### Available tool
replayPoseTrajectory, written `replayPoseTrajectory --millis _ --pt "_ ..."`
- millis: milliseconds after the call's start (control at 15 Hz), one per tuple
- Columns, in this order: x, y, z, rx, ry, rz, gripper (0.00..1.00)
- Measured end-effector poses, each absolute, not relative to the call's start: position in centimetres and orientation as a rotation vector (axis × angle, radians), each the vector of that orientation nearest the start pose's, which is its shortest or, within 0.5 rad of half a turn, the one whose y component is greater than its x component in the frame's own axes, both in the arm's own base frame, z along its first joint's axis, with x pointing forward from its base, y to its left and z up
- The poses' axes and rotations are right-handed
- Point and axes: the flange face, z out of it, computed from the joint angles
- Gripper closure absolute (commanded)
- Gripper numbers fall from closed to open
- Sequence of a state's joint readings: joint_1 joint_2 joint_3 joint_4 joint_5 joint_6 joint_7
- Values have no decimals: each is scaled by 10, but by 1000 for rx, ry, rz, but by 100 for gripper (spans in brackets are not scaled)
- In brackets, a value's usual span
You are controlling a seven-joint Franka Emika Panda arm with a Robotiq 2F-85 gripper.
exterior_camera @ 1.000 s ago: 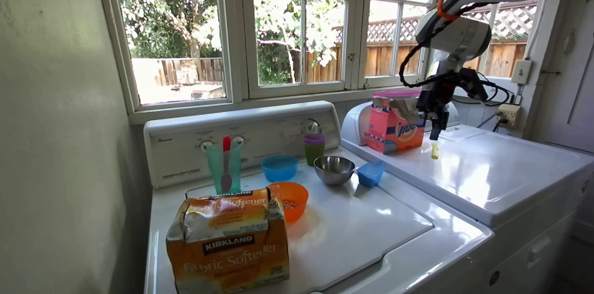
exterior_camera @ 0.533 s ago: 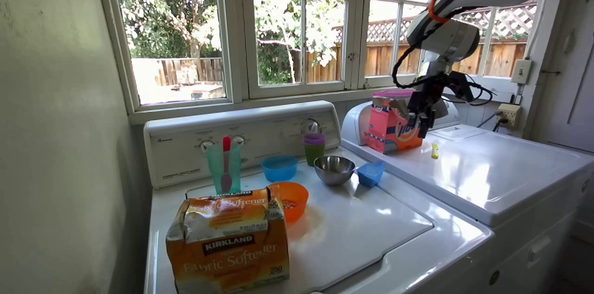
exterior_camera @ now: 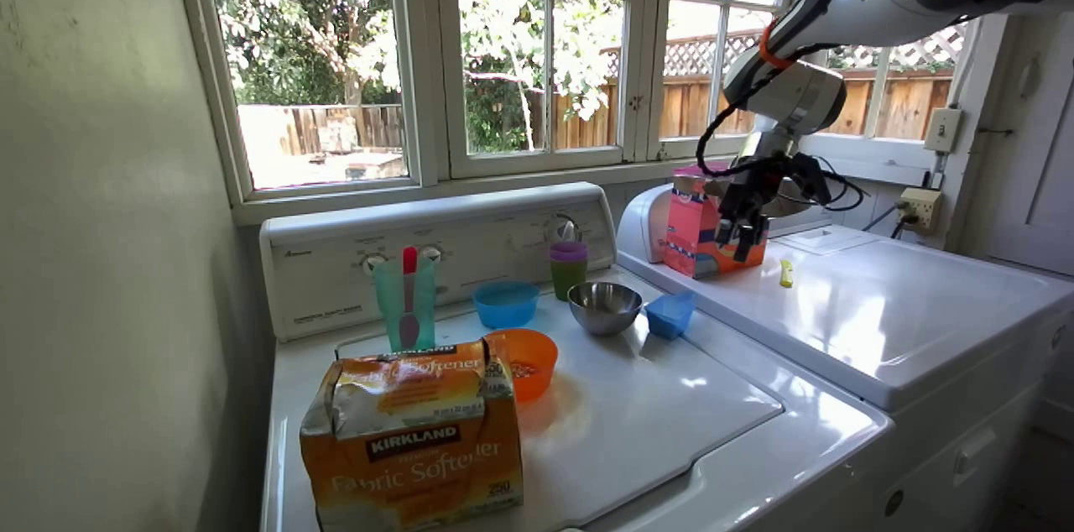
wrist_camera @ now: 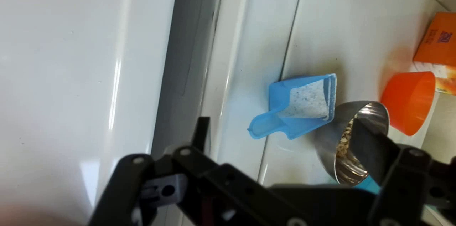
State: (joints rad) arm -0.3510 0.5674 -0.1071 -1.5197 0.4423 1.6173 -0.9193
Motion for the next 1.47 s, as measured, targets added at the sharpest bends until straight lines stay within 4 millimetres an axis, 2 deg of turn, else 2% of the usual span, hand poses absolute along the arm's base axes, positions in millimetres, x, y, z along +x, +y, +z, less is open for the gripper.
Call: replayPoseTrajectory --millis 133,600,1133,1467 --pt "609 -239 299 -2529 -407 169 0" --pt "614 -237 293 -2515 -381 139 0" --pt "615 -228 236 -2404 -330 154 0" --pt "615 -227 212 -2307 -312 132 0"
